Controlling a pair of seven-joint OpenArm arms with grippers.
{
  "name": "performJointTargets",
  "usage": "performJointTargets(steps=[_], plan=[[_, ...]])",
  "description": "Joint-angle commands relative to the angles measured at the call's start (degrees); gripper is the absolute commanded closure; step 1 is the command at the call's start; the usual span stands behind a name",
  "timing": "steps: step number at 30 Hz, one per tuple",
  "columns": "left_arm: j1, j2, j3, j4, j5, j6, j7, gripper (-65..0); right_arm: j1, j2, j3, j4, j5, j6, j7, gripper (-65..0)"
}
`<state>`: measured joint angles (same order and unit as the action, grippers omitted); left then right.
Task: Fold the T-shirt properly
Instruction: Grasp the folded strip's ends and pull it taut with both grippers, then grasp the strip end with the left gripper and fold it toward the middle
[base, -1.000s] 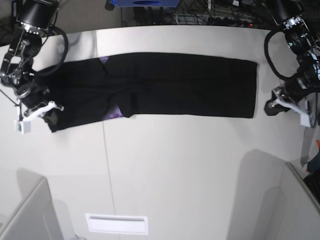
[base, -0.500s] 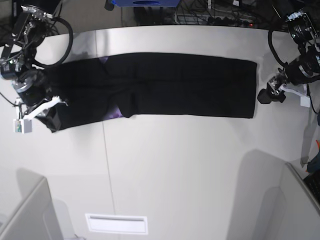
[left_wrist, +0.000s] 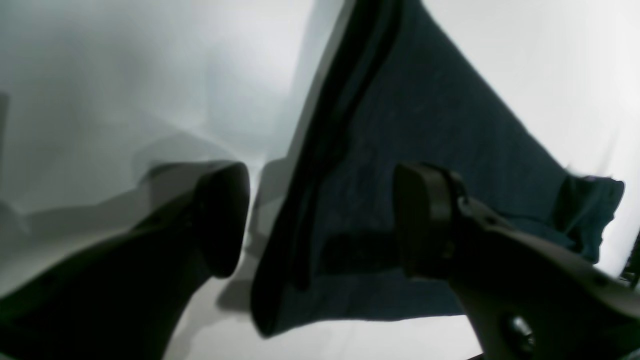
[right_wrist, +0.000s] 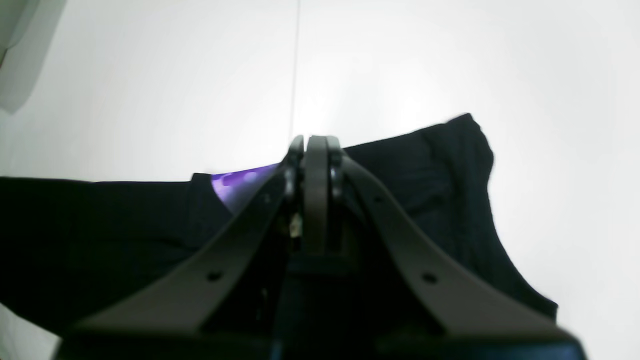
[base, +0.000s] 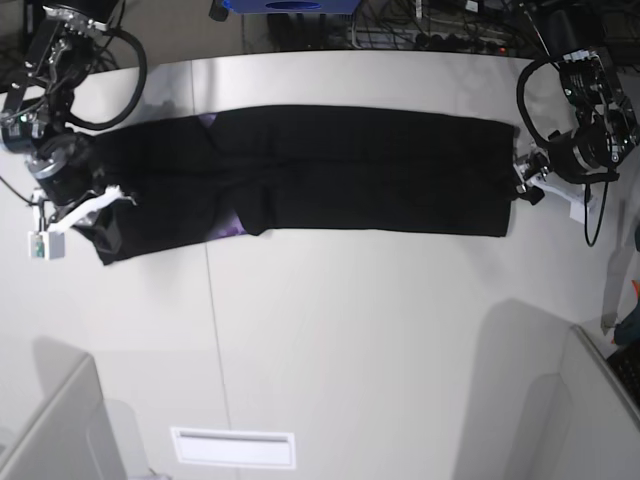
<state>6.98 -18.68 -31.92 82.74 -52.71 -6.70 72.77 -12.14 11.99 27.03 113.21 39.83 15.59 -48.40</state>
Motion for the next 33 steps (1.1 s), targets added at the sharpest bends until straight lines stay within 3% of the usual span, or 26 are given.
performJointTargets(steps=[1,3,5,7,8,15,22,26,29,33], plan=[[0.1,-0.7,1.8,0.2,1.0,0.1,0.8,-43.1,0.5,0.6,0.4,1.0,0.6,0.1,1.4,0.0],[0.3,-0.7,3.9,0.2,1.0,0.1,0.8,-38.3,0.5,0.6,0.4,1.1,0.6,0.1,1.4,0.0],[0.5,-0.7,4.5,0.1,1.0,0.1,0.8,-23.2,0.5,0.3,0.4,1.1,0.6,0.1,1.5,0.0],[0.5,-0.7,4.4,0.1,1.0,0.1,0.8,-2.6,0.5,-0.5,0.4,1.1,0.6,0.1,1.5,0.0],[0.5,-0.8,4.4,0.1,1.1,0.1,0.8,0.0,0.5,-0.5,0.4,1.1,0.6,0.1,1.5,0.0],[1.1,-2.7,-3.7,2.8,1.1,0.1,0.7,0.0,0.5,-0.9,0.3,1.0,0.6,0.1,1.5,0.0],[6.7,-3.0,-5.5,19.1,1.1,0.9,0.9,0.0,0.5,-1.0,-0.1,1.0,0.6,0.1,1.4,0.0],[8.4,-0.2,-2.4,26.7,0.6,7.3,1.0,0.0,0.7,-1.3,-0.1,1.0,0.6,0.1,1.4,0.0],[8.1,0.5,5.8,28.2,0.6,10.3,1.0,0.0,0.7,-1.7,-0.1,1.0,0.6,0.1,1.4,0.0],[4.7,4.5,14.7,28.1,0.7,16.0,0.9,0.0,0.7,-1.7,-0.1,0.9,0.6,0.1,1.4,0.0]])
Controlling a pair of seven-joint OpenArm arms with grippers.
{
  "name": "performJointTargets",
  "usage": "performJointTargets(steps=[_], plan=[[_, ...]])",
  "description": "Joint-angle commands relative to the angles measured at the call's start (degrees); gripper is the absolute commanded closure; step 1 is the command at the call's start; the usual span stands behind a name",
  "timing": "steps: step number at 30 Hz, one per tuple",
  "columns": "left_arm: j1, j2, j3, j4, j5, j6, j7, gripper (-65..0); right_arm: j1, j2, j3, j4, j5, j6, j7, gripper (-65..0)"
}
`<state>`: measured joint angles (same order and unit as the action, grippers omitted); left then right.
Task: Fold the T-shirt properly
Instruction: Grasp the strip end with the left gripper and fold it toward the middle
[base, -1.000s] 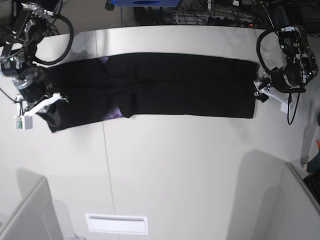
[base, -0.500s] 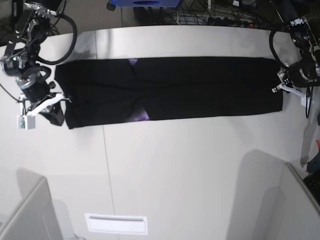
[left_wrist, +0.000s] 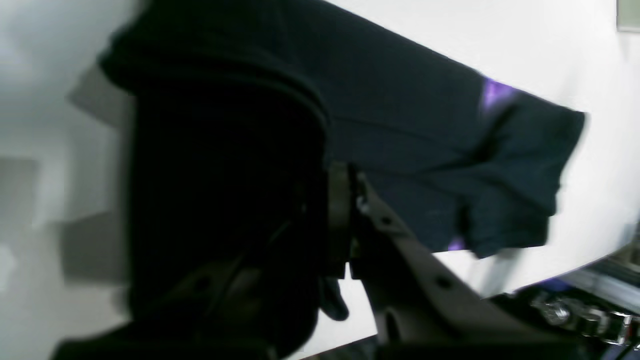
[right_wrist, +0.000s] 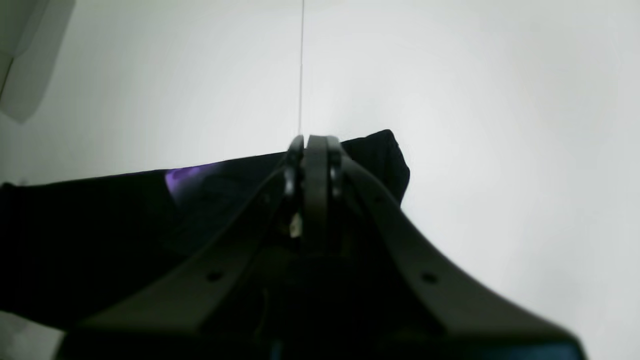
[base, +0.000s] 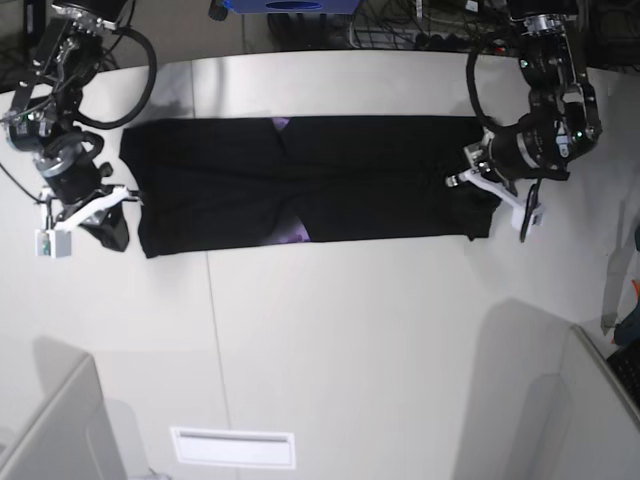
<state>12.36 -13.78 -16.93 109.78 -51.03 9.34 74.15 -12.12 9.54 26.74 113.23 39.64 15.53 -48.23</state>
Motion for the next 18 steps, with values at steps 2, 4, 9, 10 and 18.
performJointTargets(steps=[2,4,9,10,18], plan=[[-2.4,1.5,3.5,0.9,-0.6,1.0,-0.4,0.0,0.6,0.7,0.2,0.9,0.8,0.2,1.2,0.0],[-4.3,3.1,7.0,-1.4,-0.1,1.0,-0.4,0.0,0.6,0.7,0.2,0.9,0.8,0.2,1.2,0.0],[-7.3,6.7,12.8,-6.1,3.2,1.0,-0.4,0.0,0.6,0.7,0.6,0.8,0.8,0.2,1.2,0.0],[-7.4,6.8,13.6,-6.3,3.3,1.0,-0.4,0.0,0.6,0.7,0.6,0.8,0.8,0.2,1.2,0.0],[-9.2,7.8,15.7,-6.7,3.3,1.1,-0.6,0.0,0.5,0.7,0.6,0.8,0.8,0.2,1.2,0.0]])
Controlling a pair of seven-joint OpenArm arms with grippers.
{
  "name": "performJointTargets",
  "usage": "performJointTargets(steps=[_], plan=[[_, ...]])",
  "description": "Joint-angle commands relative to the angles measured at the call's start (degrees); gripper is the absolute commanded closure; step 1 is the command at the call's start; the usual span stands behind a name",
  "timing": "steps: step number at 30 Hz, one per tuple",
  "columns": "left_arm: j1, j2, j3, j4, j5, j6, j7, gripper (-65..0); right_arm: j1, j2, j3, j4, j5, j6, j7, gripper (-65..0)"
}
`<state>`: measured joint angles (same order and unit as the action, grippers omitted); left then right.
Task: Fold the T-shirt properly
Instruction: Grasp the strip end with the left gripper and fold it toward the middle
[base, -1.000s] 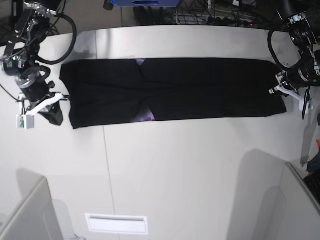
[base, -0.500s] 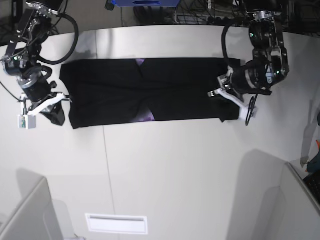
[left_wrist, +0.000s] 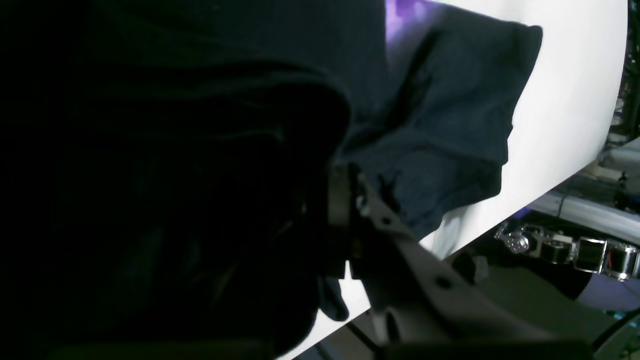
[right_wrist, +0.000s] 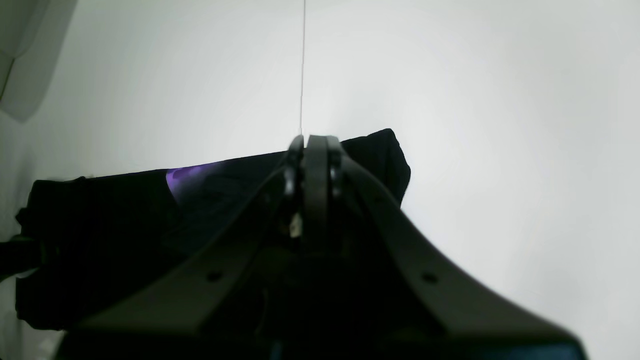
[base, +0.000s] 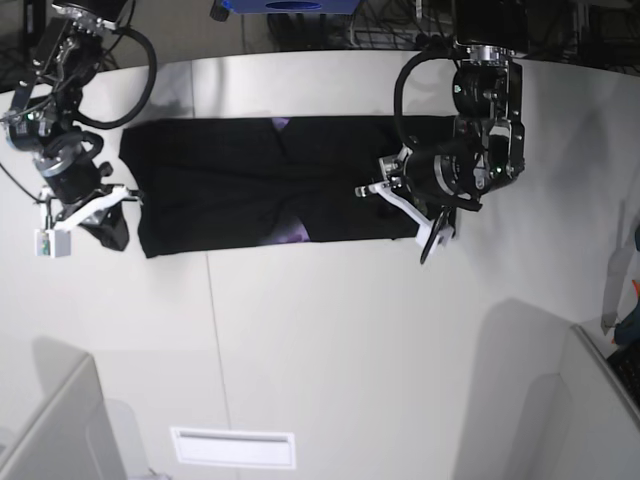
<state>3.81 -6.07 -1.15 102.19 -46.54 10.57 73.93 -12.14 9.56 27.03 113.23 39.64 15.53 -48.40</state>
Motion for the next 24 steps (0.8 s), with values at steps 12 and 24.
performJointTargets(steps=[12,24], plan=[[-2.4,1.1,0.3,-2.3,-1.2,-0.2,-0.4,0.0,0.6,0.7,0.4,0.8,0.8,0.2,1.4,0.0],[-2.6,1.5,3.5,-2.4,-1.1,-0.2,-0.4,0.0,0.7,0.7,0.4,0.8,0.8,0.2,1.4,0.0]])
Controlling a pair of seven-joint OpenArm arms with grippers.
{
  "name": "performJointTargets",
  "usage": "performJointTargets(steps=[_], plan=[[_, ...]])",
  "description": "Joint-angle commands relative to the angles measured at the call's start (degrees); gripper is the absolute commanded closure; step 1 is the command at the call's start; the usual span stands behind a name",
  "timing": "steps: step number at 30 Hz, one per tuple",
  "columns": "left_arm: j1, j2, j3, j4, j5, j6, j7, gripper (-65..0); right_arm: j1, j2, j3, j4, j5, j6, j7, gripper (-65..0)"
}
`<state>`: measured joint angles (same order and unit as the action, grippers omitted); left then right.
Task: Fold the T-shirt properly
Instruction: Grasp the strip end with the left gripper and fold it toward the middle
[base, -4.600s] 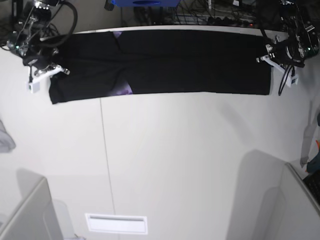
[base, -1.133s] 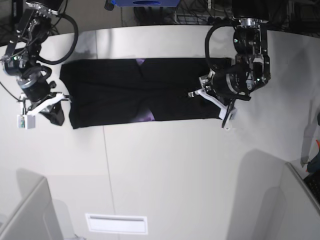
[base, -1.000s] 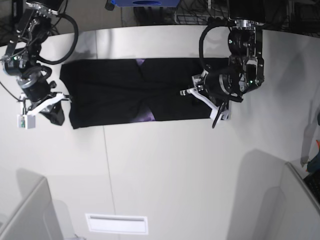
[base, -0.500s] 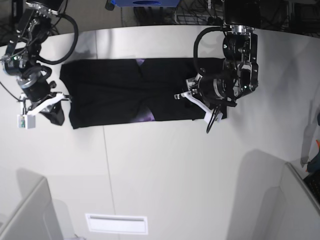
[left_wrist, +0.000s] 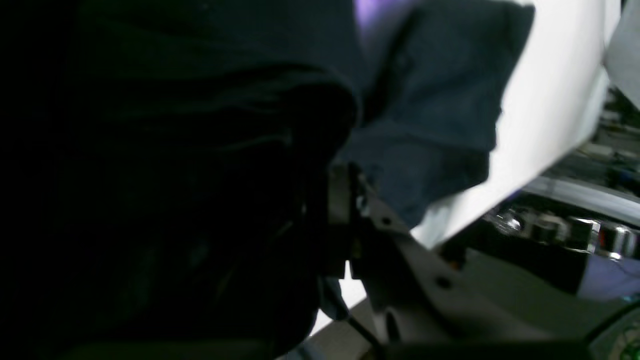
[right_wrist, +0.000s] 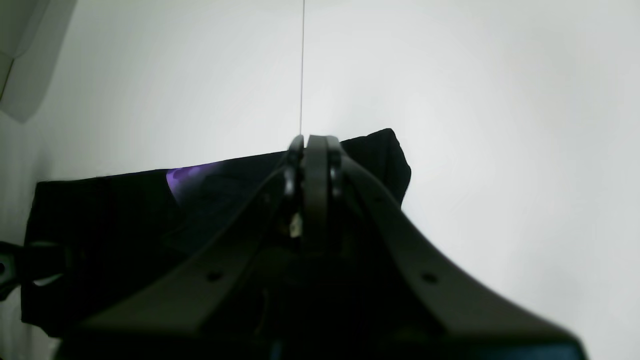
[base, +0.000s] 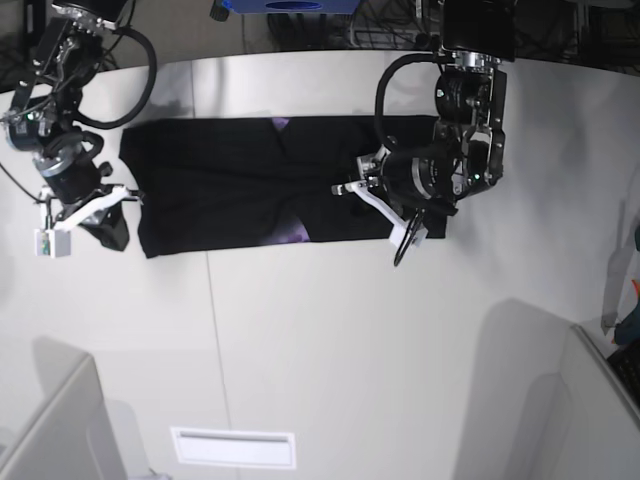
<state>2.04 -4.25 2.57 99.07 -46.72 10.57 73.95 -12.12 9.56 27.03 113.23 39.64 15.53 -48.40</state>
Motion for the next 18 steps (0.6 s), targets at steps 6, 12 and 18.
performJointTargets(steps=[6,12,18], plan=[[-1.2,-0.3,-0.2,0.8,-1.0,-0.2,-0.5,0.0,0.6,0.7,0.4,0.8,0.8,0.2,1.4,0.0],[-1.6,-0.3,-0.2,0.7,-1.0,-0.2,-0.5,0.0,0.6,0.7,0.4,0.8,0.8,0.2,1.4,0.0],[-2.4,-0.3,0.3,-2.9,-1.1,-0.2,-0.5,0.0,0.6,0.7,0.4,0.8,0.8,0.2,1.4,0.0]])
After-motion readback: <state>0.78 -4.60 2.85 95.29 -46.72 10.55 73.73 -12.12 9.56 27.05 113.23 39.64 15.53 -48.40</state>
